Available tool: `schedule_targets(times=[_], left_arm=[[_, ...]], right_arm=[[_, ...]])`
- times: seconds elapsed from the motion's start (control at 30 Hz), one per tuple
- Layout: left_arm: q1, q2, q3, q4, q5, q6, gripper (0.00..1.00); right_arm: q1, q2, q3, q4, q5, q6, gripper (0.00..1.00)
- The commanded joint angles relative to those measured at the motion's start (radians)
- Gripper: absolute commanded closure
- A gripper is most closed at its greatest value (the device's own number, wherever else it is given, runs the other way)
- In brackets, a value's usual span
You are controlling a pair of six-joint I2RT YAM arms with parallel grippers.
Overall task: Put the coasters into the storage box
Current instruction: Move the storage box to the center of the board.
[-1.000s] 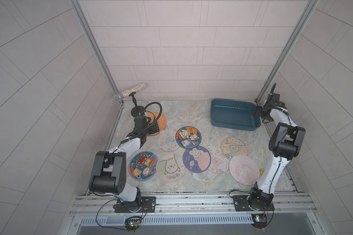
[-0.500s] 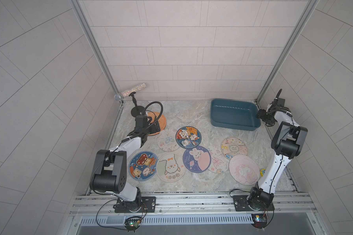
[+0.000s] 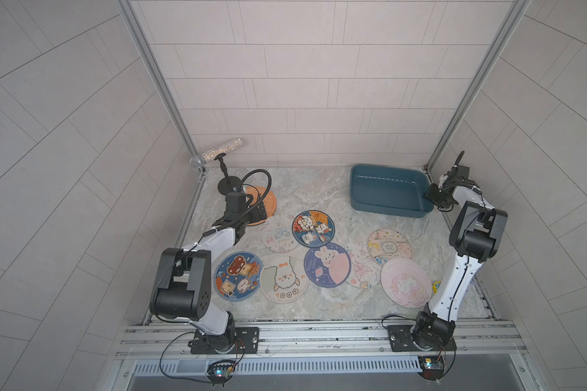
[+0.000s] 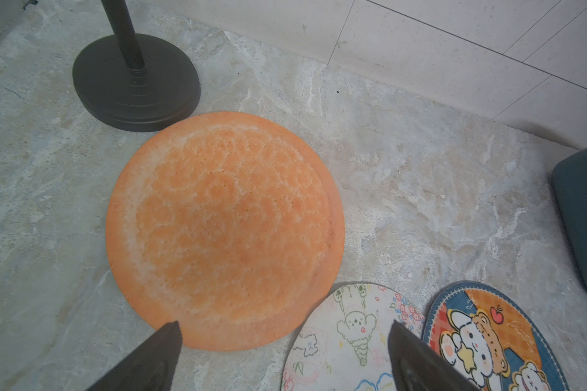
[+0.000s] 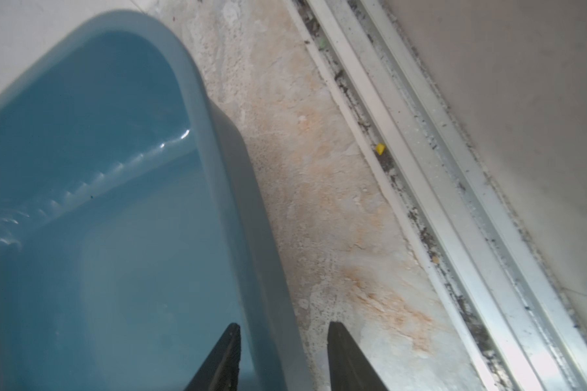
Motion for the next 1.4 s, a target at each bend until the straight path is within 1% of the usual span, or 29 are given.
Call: schedule_targets(times=[0.0,0.1,0.3,0.53,0.97,1.2,1.37], left_arm=[[-0.010,0.014,0.030,-0.028,-0.005,0.000,0.00],[-0.011,0.011,0.031,-0.033,-0.010,0.003,0.00],[-0.016,0.012,0.030,-0.037,-0.012,0.005,0.00],[-0.019,0.008,0.031,-0.047,-0.020,0.008,0.00],[-0.030,0.006,0.035,-0.062,-0.030,0.005,0.00],[-0.036,0.001,0.035,-0.068,-0.035,0.007,0.00],[-0.041,-0.002,0.035,-0.072,-0.040,0.010,0.00]], right_arm=[[0.016,-0.003,0.003,-0.001,-0.005,-0.005,0.66],[0.027,-0.006,0.003,-0.004,-0.007,-0.014,0.75],[0.063,-0.015,-0.004,-0.004,-0.004,-0.016,0.88],[0.133,-0.026,-0.033,0.000,0.009,-0.017,1.00],[0.287,-0.041,-0.069,0.051,-0.003,0.039,1.00],[0.387,-0.003,-0.028,0.057,0.007,0.059,1.00],[0.438,0.020,-0.009,0.068,0.014,0.080,1.00]])
